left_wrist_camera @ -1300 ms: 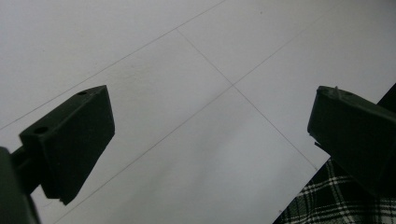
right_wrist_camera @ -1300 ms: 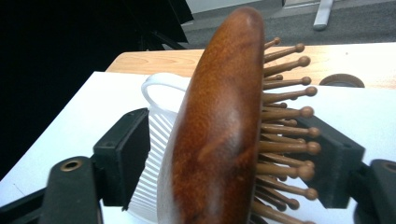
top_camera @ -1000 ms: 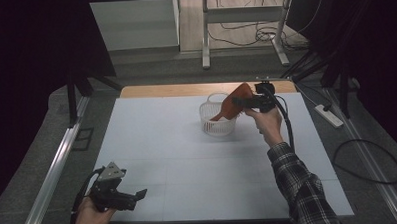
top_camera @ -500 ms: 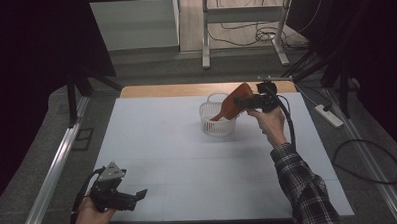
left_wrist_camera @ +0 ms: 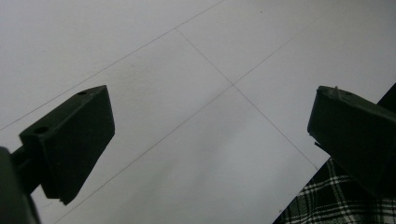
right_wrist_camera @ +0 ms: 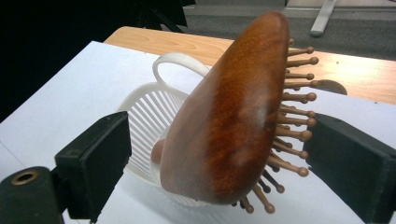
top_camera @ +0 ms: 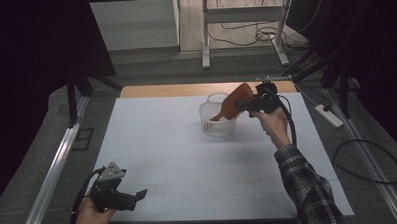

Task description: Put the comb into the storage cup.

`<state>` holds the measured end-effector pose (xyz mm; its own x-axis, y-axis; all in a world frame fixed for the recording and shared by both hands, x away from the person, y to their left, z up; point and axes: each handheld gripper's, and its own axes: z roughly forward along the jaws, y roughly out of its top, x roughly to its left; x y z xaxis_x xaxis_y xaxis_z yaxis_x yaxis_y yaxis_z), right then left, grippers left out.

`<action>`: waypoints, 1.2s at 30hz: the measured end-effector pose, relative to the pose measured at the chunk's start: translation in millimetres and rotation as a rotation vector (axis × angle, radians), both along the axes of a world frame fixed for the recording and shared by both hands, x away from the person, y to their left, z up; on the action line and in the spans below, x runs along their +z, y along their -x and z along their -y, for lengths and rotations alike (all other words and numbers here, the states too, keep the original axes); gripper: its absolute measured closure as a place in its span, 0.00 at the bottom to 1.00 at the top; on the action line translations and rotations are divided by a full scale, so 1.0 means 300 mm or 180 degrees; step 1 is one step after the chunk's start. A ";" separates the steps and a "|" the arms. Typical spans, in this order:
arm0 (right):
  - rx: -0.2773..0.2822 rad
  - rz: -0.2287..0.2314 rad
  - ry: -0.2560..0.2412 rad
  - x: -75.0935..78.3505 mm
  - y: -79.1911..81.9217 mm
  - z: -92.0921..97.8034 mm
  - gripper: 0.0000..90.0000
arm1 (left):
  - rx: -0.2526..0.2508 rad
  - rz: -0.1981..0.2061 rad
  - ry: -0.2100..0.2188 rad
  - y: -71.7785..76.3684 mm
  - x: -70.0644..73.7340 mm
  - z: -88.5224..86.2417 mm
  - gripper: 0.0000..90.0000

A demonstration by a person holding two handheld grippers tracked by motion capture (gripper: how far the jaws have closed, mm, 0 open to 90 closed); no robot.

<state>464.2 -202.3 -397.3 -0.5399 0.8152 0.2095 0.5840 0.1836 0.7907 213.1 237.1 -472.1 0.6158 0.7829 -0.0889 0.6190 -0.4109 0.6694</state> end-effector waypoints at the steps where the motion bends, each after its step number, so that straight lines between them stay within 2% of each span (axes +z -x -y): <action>1: 0.0007 0.0005 0.0011 0.002 0.002 0.000 0.09 | 0.0004 0.0001 0.0004 0.000 0.000 0.000 0.01; 11: 0.0048 0.0096 0.0234 0.016 0.029 -0.001 0.04 | 0.0013 0.0003 0.0026 0.000 0.000 -0.002 0.02; 18: 0.0113 0.0082 0.0290 0.020 0.043 0.006 0.00 | 0.0022 -0.0001 0.0044 0.000 0.000 -0.004 0.01; 36: 0.0165 0.0215 0.0417 0.005 0.105 0.039 0.00 | 0.0018 0.0011 0.0030 0.002 0.000 -0.003 0.01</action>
<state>432.6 -213.9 -395.7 -0.5914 0.8038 0.0649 0.5174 0.3165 0.7951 212.6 238.0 -472.1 0.6116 0.7855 -0.0941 0.6189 -0.4010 0.6754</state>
